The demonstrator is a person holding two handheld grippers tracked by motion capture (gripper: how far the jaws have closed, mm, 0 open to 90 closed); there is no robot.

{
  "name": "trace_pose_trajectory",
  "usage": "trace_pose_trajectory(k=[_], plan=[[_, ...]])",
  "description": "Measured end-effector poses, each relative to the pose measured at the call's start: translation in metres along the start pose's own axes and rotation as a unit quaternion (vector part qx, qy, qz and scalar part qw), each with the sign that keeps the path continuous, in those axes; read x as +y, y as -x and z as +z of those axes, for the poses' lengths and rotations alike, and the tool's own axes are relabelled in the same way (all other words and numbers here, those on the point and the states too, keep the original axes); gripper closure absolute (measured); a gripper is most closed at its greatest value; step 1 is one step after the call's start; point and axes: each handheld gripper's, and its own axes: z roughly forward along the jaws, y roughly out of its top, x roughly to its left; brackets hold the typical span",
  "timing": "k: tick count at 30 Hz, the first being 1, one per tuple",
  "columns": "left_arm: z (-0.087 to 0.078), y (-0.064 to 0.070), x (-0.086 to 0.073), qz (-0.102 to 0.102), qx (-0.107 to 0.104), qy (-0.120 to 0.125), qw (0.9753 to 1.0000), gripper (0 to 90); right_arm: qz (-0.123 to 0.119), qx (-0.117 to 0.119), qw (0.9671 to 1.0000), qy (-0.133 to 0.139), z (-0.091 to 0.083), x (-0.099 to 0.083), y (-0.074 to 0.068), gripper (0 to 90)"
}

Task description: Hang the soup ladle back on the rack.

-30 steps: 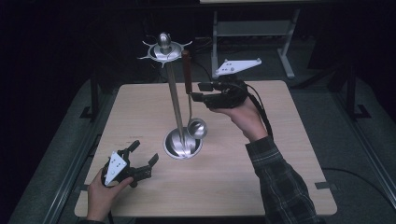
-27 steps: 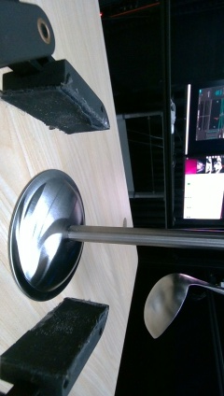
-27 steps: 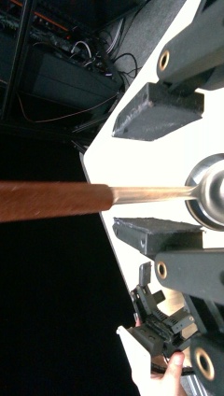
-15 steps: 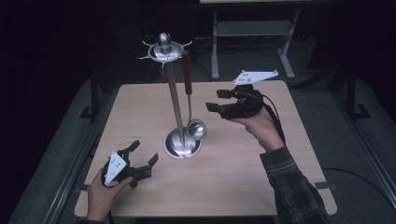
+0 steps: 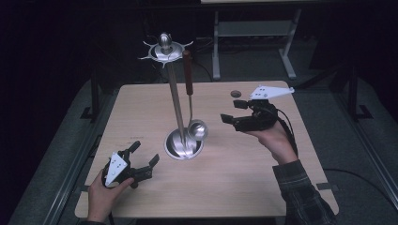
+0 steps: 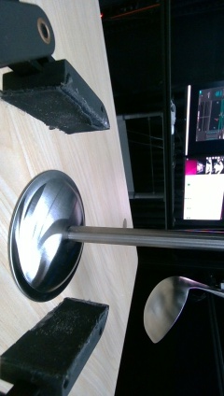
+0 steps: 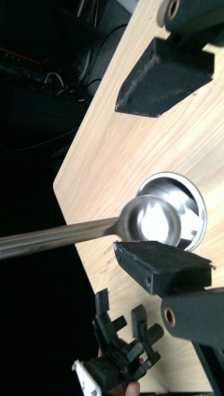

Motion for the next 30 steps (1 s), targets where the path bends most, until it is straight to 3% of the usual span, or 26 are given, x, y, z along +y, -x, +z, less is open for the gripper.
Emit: trace_pose_trajectory(k=[10, 17, 30], plan=[[0.0, 0.0, 0.0, 0.004, 0.001, -0.003, 1.0, 9.8, 0.017, -0.023, 0.9996, -0.001, -0.006, -0.038, 0.008, 15.9], [0.0, 0.0, 0.0, -0.001, 0.002, 0.0, 1.0, 9.8, 0.018, -0.036, 0.9991, -0.016, -0.007, -0.063, 0.013, 14.6], [0.0, 0.0, 0.0, -0.002, 0.002, 0.0, 1.0, 9.8, 0.026, -0.049, 0.9983, -0.019, -0.014, -0.11, 0.017, 13.5]])
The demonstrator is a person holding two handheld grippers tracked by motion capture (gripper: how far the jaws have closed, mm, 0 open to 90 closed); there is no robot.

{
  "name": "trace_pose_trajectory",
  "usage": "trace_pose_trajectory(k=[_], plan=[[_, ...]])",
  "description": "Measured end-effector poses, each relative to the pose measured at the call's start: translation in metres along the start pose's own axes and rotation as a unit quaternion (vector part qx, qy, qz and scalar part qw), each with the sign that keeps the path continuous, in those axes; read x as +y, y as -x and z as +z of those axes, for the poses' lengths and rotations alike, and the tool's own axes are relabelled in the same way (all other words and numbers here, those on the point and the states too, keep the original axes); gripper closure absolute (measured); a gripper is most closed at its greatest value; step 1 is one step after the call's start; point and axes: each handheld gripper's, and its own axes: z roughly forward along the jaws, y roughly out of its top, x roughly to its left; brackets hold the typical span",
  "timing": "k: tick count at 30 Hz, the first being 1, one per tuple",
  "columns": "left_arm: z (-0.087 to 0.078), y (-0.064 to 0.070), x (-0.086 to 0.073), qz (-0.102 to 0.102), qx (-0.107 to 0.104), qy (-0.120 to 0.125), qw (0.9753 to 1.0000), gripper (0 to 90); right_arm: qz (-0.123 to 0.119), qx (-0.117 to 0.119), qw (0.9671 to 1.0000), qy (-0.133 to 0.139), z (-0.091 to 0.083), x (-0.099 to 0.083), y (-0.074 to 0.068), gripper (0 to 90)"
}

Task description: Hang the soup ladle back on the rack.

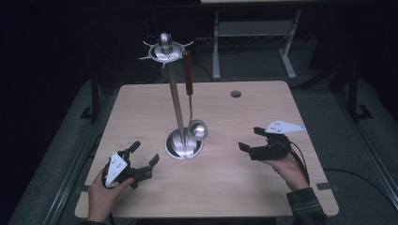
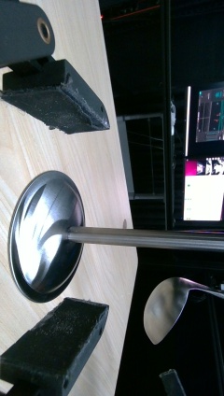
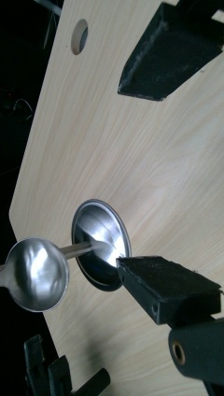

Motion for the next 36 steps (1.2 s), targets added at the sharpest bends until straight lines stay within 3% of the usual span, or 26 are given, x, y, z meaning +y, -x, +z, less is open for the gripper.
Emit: trace_pose_trajectory(k=[13, 24, 36], plan=[[0.0, 0.0, 0.0, 0.0, -0.002, 0.001, 1.0, 9.8, 0.024, -0.032, 0.9987, 0.032, -0.015, -0.04, 0.009, 13.6], [0.0, 0.0, 0.0, 0.0, -0.002, 0.002, 1.0, 9.8, 0.048, -0.059, 0.9969, 0.021, -0.03, -0.071, 0.014, 13.6], [0.0, 0.001, 0.0, 0.0, -0.002, 0.004, 1.0, 9.8, 0.056, -0.089, 0.9944, -0.007, -0.047, -0.101, 0.018, 13.6]])
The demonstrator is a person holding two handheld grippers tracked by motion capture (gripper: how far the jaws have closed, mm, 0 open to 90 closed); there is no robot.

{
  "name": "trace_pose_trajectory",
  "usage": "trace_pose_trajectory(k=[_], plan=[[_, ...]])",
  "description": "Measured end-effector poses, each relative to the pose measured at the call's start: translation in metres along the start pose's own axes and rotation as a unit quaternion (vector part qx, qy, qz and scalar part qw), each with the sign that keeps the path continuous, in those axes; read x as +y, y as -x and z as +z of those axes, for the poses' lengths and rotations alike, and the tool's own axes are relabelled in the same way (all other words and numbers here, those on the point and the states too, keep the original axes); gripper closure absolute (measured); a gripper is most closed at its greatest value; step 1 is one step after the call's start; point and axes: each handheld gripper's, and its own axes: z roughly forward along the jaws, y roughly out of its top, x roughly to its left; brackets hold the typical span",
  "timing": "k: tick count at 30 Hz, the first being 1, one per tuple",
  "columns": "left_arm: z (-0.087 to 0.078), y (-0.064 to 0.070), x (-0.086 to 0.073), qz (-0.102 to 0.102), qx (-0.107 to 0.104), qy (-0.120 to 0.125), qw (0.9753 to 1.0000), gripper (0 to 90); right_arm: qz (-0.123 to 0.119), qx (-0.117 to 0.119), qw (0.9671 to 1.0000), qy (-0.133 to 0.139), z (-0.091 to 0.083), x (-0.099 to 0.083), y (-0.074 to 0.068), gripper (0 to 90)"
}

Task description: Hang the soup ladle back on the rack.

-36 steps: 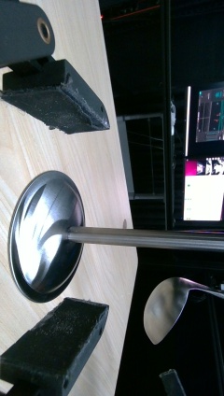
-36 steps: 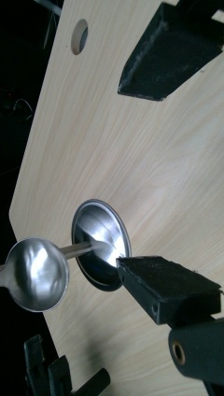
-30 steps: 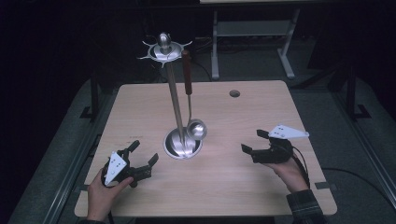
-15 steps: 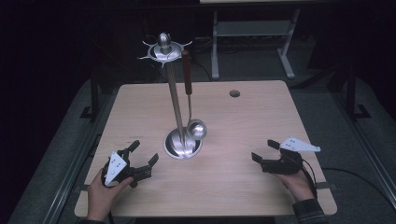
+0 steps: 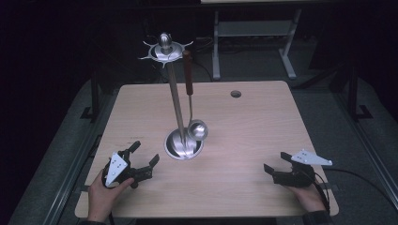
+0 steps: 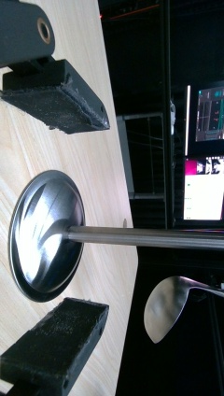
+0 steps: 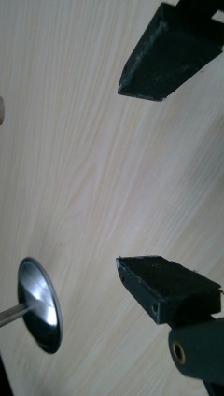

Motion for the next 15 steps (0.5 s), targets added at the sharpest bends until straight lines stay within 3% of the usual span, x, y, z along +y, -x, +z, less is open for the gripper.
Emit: trace_pose_trajectory(k=[4, 15], plan=[[0.0, -0.0001, 0.0, 0.0, 0.0, 0.0, 1.0, 9.8, -0.011, -0.017, 0.9997, -0.011, 0.001, -0.0033, 0.0031, 13.6], [-0.0001, -0.0003, 0.0, 0.0, 0.0, -0.001, 1.0, 9.8, -0.008, -0.018, 0.9996, -0.021, 0.0055, -0.0062, 0.008, 13.6]])
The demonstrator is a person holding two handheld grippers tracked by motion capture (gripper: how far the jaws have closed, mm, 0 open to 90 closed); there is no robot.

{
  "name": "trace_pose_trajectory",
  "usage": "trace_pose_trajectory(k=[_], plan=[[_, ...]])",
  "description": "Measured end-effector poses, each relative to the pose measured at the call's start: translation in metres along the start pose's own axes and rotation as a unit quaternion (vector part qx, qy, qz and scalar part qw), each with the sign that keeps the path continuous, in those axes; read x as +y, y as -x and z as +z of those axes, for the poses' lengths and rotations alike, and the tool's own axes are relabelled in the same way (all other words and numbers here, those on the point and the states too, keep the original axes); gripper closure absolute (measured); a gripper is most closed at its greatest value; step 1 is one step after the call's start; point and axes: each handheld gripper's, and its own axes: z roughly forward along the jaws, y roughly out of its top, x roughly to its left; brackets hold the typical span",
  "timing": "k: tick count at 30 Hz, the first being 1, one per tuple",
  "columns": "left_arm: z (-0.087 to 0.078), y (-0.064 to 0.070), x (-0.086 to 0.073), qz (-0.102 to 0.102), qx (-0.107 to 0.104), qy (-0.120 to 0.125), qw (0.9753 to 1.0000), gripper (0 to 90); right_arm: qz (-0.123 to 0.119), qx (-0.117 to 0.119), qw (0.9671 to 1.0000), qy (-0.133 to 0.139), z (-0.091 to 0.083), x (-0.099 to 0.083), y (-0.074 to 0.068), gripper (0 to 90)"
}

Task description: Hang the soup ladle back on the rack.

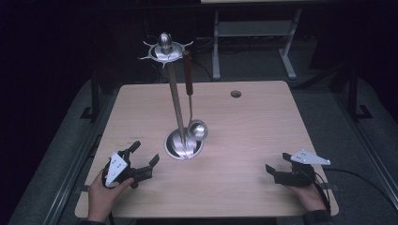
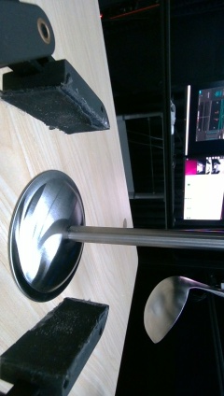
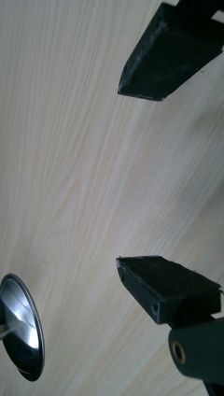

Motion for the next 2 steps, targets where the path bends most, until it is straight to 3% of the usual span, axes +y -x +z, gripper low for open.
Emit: trace_pose_trajectory(k=[2], plan=[[-0.0001, -0.0001, 0.0001, 0.0, 0.0, -0.001, 1.0, 9.8, -0.001, 0.0, 1.0, 0.0, 0.0003, -0.0002, 0.0001, 13.6]])
